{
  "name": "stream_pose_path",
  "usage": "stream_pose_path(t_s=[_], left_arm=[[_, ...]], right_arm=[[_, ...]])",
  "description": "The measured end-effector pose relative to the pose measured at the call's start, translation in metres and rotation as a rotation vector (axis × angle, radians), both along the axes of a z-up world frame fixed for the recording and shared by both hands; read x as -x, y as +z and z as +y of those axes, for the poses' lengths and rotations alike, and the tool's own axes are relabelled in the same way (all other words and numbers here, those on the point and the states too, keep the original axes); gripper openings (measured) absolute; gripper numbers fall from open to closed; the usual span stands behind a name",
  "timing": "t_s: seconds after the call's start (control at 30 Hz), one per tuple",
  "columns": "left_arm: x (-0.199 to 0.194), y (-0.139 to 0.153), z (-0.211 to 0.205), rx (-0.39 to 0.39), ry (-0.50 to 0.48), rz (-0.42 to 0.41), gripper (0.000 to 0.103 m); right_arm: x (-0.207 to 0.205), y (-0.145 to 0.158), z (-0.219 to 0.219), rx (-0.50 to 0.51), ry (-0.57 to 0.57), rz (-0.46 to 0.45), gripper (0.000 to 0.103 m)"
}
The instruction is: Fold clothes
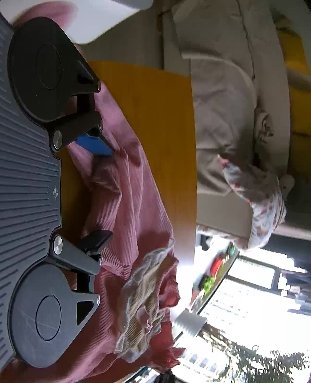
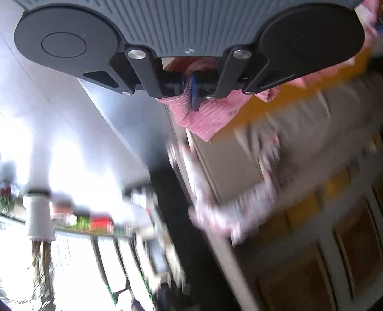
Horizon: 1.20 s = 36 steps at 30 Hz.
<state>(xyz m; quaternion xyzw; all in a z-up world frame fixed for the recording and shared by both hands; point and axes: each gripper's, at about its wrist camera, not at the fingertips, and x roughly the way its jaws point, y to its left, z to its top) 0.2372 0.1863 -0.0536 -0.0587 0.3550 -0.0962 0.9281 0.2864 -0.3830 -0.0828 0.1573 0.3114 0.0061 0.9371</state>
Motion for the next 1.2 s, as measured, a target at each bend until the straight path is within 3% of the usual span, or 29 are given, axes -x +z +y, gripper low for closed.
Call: stream_pose_path(t_s=[0.07, 0.13, 0.23, 0.3, 0.33, 0.47, 0.5, 0.53, 0.57, 0.63, 0.7, 0.83, 0.9, 1.0, 1.03, 1.1, 1.17, 1.2], left_arm=[[-0.002, 0.003, 0.001, 0.0, 0.018, 0.005, 0.073], [0.004, 0.008, 0.0, -0.005, 0.033, 0.002, 0.074], [0.028, 0.022, -0.009, 0.011, -0.021, -0.02, 0.078], [0.05, 0.028, -0.021, 0.032, -0.098, -0.031, 0.081], [0.06, 0.029, -0.03, 0.038, -0.138, -0.032, 0.083], [0.09, 0.031, -0.074, 0.049, -0.301, -0.033, 0.087], [0.096, 0.031, -0.085, 0.048, -0.339, -0.036, 0.088], [0.099, 0.034, -0.097, 0.026, -0.365, -0.058, 0.089], [0.097, 0.037, -0.102, 0.017, -0.373, -0.078, 0.09], [0.092, 0.042, -0.11, 0.007, -0.382, -0.115, 0.093], [0.08, 0.043, -0.109, 0.063, -0.361, -0.122, 0.093], [0.052, 0.041, -0.109, 0.185, -0.338, -0.122, 0.093], [0.04, 0.033, -0.123, 0.209, -0.37, -0.111, 0.093], [0.02, 0.012, -0.146, 0.233, -0.392, -0.059, 0.093], [0.014, 0.004, -0.152, 0.239, -0.393, -0.033, 0.092], [0.01, -0.009, -0.156, 0.219, -0.382, -0.002, 0.09], [0.011, -0.014, -0.156, 0.181, -0.386, 0.0, 0.087], [0.012, -0.014, -0.154, 0.161, -0.387, 0.004, 0.085]], right_arm=[[0.0, -0.004, 0.005, 0.061, 0.014, 0.058, 0.007], [0.013, 0.005, 0.013, 0.133, 0.036, 0.052, 0.01], [0.036, 0.019, 0.022, 0.246, 0.06, 0.041, 0.014], [0.053, 0.025, 0.02, 0.29, 0.067, 0.029, 0.031], [0.061, 0.029, 0.013, 0.238, 0.066, 0.015, 0.044], [0.065, 0.048, -0.029, -0.049, -0.008, -0.071, 0.06], [0.063, 0.05, -0.038, -0.115, -0.01, -0.07, 0.066], [0.055, 0.048, -0.045, -0.182, -0.001, -0.031, 0.083], [0.05, 0.043, -0.049, -0.231, 0.001, 0.033, 0.091], [0.049, 0.037, -0.046, -0.207, -0.011, 0.123, 0.091], [0.057, 0.03, -0.037, -0.121, 0.007, 0.155, 0.091], [0.099, 0.021, -0.016, 0.081, 0.019, 0.121, 0.092], [0.122, 0.024, -0.002, 0.136, 0.028, 0.039, 0.092], [0.14, 0.03, 0.028, 0.151, 0.128, -0.089, 0.086], [0.143, 0.032, 0.041, 0.151, 0.174, -0.127, 0.08], [0.135, 0.027, 0.067, 0.102, 0.313, -0.077, 0.073], [0.121, 0.014, 0.089, 0.049, 0.402, 0.014, 0.06], [0.114, 0.01, 0.099, 0.04, 0.423, 0.022, 0.06]])
